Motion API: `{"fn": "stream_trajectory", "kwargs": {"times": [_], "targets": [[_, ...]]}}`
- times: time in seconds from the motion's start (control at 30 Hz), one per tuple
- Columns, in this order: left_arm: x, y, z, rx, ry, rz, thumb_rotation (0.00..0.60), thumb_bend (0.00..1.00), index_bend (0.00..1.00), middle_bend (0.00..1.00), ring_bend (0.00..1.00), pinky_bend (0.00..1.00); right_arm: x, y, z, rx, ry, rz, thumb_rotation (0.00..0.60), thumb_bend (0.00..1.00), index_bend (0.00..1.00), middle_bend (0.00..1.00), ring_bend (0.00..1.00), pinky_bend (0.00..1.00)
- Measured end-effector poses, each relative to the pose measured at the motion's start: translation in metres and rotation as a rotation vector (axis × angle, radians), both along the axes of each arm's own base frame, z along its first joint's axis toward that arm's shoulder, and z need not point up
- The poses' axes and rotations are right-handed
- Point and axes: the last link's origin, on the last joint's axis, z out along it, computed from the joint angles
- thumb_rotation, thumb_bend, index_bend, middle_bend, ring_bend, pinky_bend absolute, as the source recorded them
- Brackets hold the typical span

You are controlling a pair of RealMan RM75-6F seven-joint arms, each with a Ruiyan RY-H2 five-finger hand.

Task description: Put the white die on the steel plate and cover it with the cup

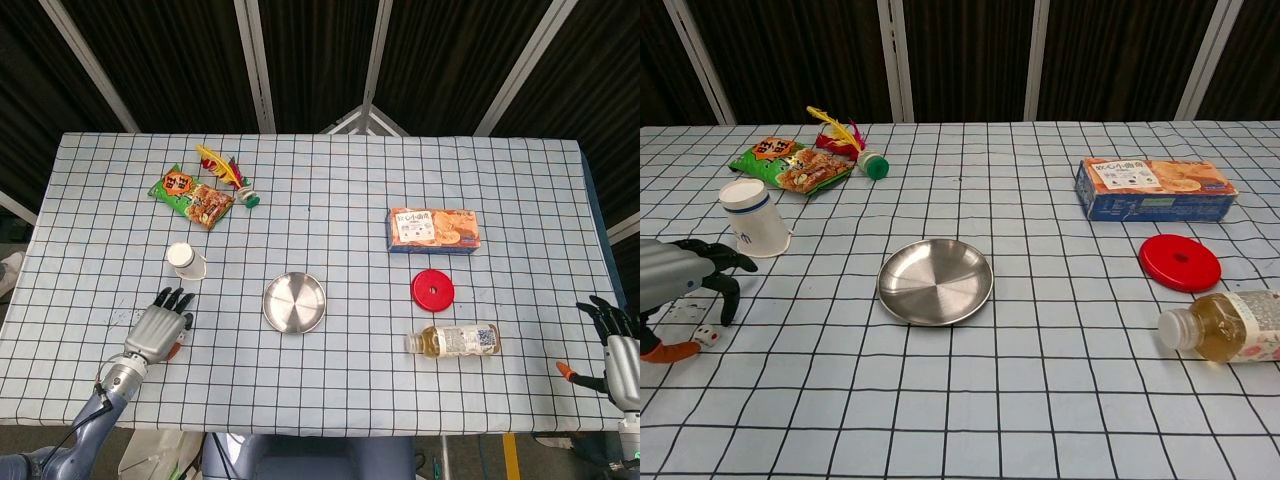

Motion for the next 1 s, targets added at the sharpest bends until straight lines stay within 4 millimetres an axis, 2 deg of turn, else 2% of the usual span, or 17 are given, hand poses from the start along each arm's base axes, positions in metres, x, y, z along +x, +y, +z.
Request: {"fn": "stream_trajectory", "kwargs": {"times": [0.7,1.0], "targets": [[-0.0032,0.0007,0.0002,0.007,0.010,0.003,0.600,0.47,0.47,0.08,0.00,0.00,-0.0013,-0.0007,-0.0013,0.008,-0.002,-0.009,0.600,0.10,0.21,0.14,0.14,0.01],[-0.0035,0.0011,0.0003,0.008,0.009,0.002,0.600,0.52,0.52,0.10,0.00,0.00,-0.0017,-0.0018,-0.0033,0.014,-0.001,-0.012,0.600,0.10,0.21,0.14,0.14,0.01]]}}
